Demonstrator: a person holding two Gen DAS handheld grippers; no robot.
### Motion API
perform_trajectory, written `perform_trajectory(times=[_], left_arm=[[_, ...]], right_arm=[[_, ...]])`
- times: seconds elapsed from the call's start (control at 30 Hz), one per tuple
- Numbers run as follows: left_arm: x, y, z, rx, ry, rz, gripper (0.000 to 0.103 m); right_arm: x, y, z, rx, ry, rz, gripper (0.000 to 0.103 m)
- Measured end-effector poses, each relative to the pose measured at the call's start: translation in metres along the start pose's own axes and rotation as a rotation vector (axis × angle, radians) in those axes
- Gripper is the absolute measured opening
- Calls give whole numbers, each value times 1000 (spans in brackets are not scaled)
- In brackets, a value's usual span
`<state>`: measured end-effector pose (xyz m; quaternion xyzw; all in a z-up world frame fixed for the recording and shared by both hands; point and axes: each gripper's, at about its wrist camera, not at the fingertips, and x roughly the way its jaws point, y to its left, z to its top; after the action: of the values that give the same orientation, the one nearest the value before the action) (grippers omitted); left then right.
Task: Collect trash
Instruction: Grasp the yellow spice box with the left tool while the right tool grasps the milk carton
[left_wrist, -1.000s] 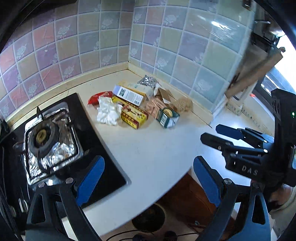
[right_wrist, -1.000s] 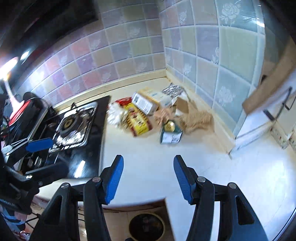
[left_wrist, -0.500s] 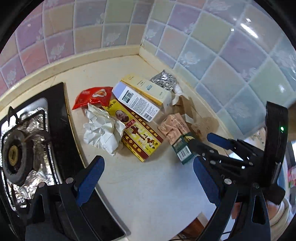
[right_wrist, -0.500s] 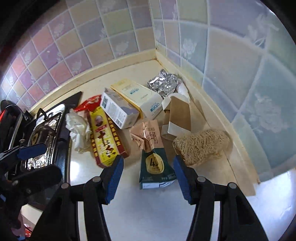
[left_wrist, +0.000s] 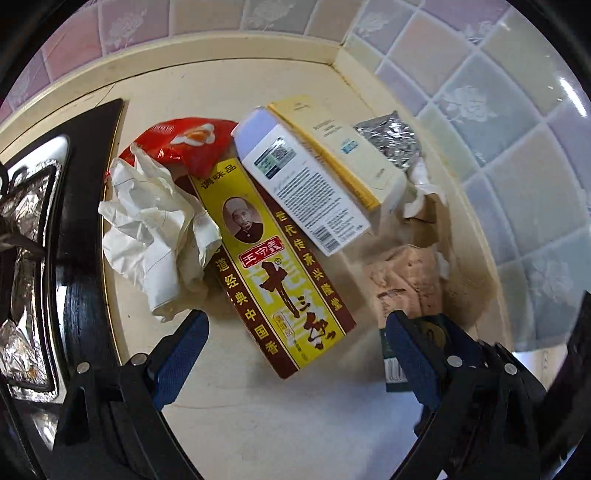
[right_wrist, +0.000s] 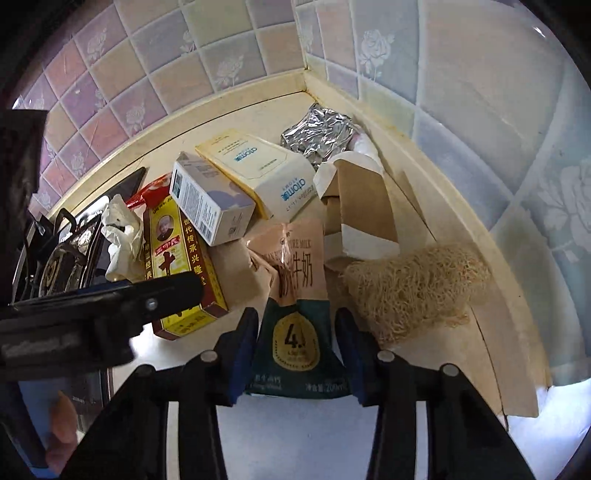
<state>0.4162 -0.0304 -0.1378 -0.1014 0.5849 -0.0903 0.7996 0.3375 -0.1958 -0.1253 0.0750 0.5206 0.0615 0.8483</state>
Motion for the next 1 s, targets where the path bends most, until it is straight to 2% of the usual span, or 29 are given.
perform_trajectory(times=[0.3,0.4,0.5,0.63,0.83,1.0], left_arm=[[32,-6,13,-78,19,100,96],[37,-13,16,-68,10,137,94],[38,-14,14,-62,0,172,85],[33,-12,6,-63,-15,160,69],[23,2,-12,-40,-12,121,66],[5,19,-31,-39,-15,58,62]], right_arm=[[-2,3,1,0,-14,-10,43],[-2,3,1,-5,-12,-16,44],[-2,4,0,-11,-13,-24,43],[-2,9,-3,-21,-7,-18,43],[-8,18,-13,-40,1,-24,40],[-17,30,-27,-75,5,-45,40]])
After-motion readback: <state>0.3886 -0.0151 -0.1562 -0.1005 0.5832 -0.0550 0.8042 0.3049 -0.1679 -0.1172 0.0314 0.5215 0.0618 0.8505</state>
